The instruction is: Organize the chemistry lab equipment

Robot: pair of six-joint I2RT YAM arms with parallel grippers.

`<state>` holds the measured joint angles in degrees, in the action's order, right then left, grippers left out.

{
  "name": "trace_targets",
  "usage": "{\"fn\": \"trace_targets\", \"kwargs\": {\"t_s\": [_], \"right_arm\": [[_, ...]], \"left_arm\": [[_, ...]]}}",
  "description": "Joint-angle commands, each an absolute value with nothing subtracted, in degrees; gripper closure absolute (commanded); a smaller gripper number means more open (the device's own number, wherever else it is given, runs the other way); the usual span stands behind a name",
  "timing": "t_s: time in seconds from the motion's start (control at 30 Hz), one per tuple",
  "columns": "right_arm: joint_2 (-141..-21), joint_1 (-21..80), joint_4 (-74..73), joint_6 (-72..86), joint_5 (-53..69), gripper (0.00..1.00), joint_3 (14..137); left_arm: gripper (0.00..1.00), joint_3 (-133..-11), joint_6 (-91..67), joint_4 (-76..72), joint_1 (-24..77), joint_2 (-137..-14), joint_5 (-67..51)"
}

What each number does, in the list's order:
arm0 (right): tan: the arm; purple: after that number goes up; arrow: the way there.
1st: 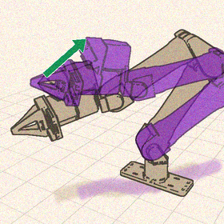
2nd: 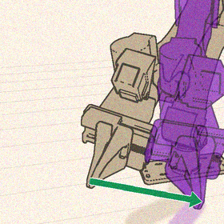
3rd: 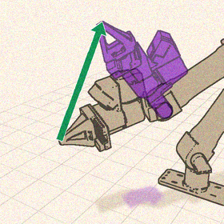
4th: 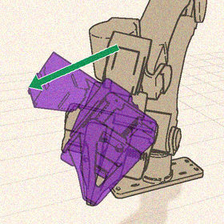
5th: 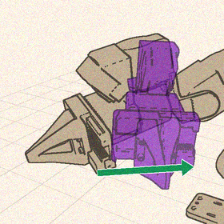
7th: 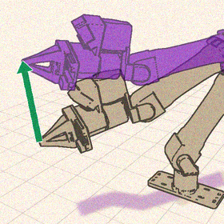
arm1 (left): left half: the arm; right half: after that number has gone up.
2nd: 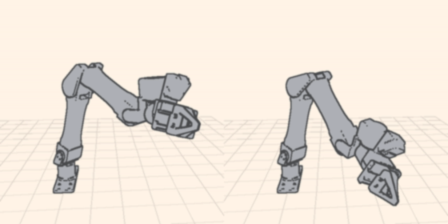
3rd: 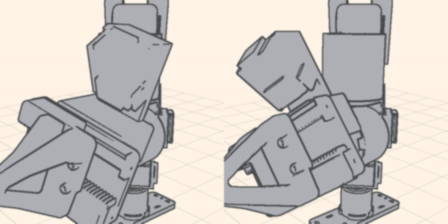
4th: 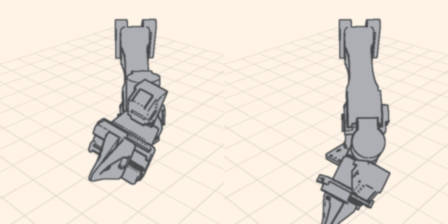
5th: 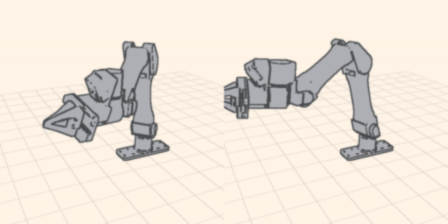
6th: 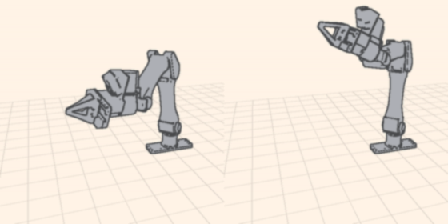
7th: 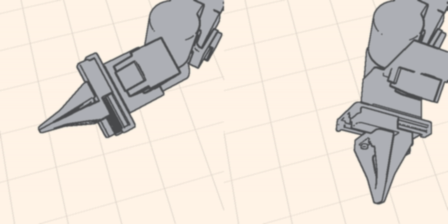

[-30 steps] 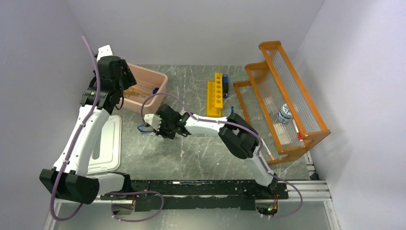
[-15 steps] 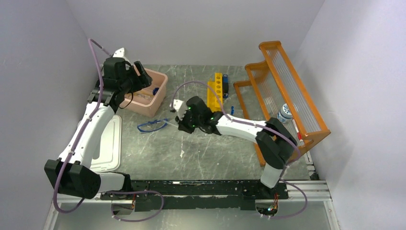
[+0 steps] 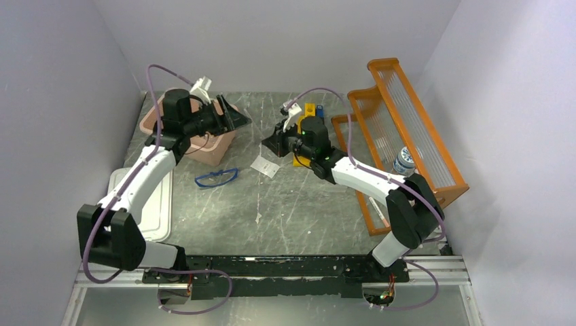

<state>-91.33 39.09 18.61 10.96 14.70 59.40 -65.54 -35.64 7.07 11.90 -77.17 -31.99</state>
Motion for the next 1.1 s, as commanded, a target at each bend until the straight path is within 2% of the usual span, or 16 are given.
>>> {"fn": "trace_targets", "kwargs": {"t_s": [0.0, 0.17, 0.3, 0.57, 0.7, 0.77, 0.83, 0.87, 1.0, 1.07], "right_arm": [[-90.73, 38.74, 24.43, 18.51, 16.88, 1.0, 61.68], [-91.33, 38.51, 26.03, 21.65, 19.02, 1.0, 62.32], [-91.78, 38.17, 26.49, 22.29, 20.92, 1.0, 62.57], [-92.49, 37.83, 27.62, 23.3, 23.51, 1.0, 62.49], [-93.13, 37.76, 28.59, 24.41, 23.98, 1.0, 62.8], [-93.54, 37.68, 29.07, 25.1, 24.07, 1.0, 63.08], [-93.61, 37.65, 29.39, 25.78, 23.79, 0.99, 63.31], [-93.62, 37.55, 28.77, 26.3, 23.1, 0.93, 63.67], [-92.72, 36.87, 25.32, 27.07, 20.53, 0.54, 65.03], [-91.51, 36.66, 25.12, 26.21, 19.02, 0.44, 64.91]], "left_arm": [[0.24, -61.72, -43.61, -5.07, 15.04, -79.71, -40.51], [0.31, -58.98, -46.35, -10.6, 16.76, -80.3, -37.8], [0.42, -57.36, -46.42, -11.61, 16.79, -79.9, -34.14], [0.67, -55.2, -48.12, -15.07, 16.87, -80.06, -33.98], [0.73, -55.87, -46.33, -13.72, 16.87, -79.34, -33.97], [0.8, -56.36, -45.48, -13.51, 16.87, -79.21, -34.82], [0.94, -56.57, -44.86, -13.79, 16.87, -79.12, -35.35], [0.95, -56.91, -44.31, -13.31, 16.83, -78.96, -34.96], [0.95, -60.48, -40.08, -6.88, 16.13, -78.9, -31.03], [0.95, -63.28, -38.47, -3.43, 15.07, -79.51, -29.71]]}}
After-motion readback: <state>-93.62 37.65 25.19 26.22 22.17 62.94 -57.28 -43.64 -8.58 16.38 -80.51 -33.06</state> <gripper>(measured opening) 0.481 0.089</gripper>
